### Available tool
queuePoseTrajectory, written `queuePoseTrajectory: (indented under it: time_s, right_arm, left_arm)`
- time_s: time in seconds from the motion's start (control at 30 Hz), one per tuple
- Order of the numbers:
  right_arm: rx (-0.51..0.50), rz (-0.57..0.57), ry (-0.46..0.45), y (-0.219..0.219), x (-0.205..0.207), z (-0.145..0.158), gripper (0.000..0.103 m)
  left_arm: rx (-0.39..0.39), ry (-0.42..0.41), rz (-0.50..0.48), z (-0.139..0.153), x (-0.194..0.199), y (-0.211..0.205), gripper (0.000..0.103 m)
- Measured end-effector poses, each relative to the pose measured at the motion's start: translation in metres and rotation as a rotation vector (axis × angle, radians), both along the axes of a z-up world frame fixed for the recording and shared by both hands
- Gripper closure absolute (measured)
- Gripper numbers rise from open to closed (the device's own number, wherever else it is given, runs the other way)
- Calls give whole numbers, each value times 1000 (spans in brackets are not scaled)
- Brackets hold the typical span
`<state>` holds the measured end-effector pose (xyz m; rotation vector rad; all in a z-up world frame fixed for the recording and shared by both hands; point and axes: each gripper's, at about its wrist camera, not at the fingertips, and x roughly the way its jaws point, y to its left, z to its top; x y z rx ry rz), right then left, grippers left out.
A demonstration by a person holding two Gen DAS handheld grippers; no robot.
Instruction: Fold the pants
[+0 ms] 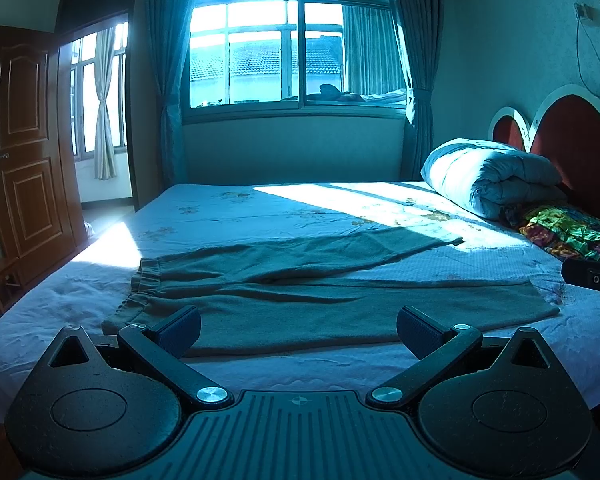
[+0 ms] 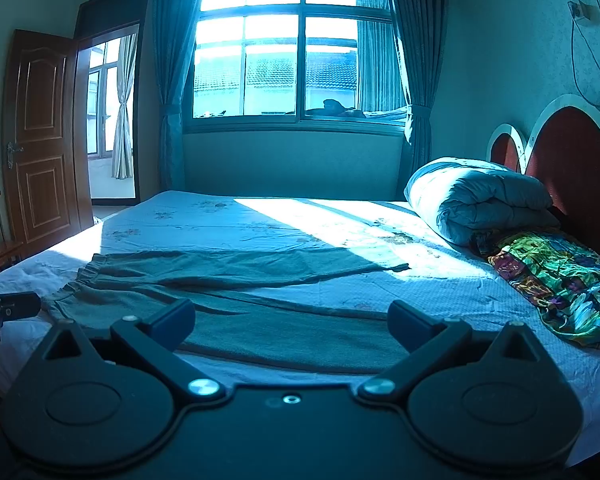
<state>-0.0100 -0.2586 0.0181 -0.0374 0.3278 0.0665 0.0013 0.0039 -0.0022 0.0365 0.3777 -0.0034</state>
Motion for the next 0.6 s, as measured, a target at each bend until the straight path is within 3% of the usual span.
queuePoseTrajectory:
  time_s: [0.6]
  right_arm:
    - [3,-6,-1,2,0,1,6]
  left_arm:
    - [11,8,3,1,2,-4,0]
